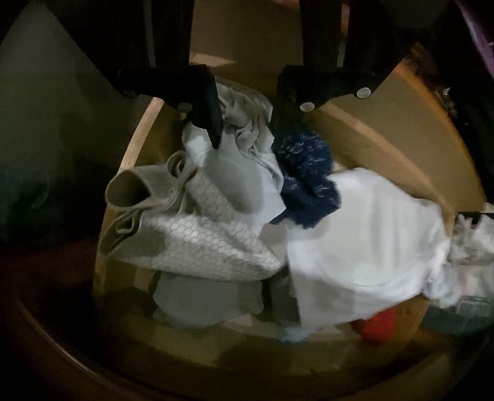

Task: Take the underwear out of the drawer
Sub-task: 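Reach the right gripper into the drawer and grasp the white underwear, then carry the white underwear into the box and open the right gripper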

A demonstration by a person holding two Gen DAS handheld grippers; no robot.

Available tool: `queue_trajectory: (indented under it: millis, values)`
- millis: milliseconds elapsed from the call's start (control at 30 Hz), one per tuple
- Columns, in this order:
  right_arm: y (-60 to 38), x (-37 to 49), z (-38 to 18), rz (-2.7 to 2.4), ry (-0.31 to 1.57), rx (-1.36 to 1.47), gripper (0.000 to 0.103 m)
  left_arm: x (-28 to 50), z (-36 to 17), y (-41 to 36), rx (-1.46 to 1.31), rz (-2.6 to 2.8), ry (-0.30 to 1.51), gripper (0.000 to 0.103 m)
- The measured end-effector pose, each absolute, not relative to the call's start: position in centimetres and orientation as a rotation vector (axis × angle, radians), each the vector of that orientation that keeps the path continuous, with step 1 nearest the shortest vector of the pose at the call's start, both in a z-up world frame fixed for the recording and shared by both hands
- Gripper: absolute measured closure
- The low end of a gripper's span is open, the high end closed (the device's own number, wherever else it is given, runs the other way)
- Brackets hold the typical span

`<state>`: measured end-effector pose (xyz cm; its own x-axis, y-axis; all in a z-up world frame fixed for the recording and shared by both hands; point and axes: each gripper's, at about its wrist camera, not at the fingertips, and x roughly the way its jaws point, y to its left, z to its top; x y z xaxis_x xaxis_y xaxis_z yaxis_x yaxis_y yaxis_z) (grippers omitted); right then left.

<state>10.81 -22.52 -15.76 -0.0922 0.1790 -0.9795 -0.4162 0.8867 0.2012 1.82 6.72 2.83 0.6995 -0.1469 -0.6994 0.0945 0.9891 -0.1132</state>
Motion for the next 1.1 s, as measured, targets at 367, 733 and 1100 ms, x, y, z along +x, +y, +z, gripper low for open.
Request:
queue_trajectory:
  millis: [367, 733, 1100]
  values:
    - [-23.6, 6.5, 0.8, 0.647, 1.245, 0.010, 0.090, 2.0, 2.8, 6.6, -0.069, -0.133, 0.791, 0.023]
    - [-21.1, 11.6, 22.0, 0.724, 0.810, 0.116, 0.090, 1.6, 2.9, 6.4, -0.056, -0.149, 0.781, 0.023]
    - [-18.5, 24.9, 14.1, 0.473, 0.919, 0.041, 0.093, 2.1, 2.7, 7.3, -0.111, -0.158, 0.796, 0.023]
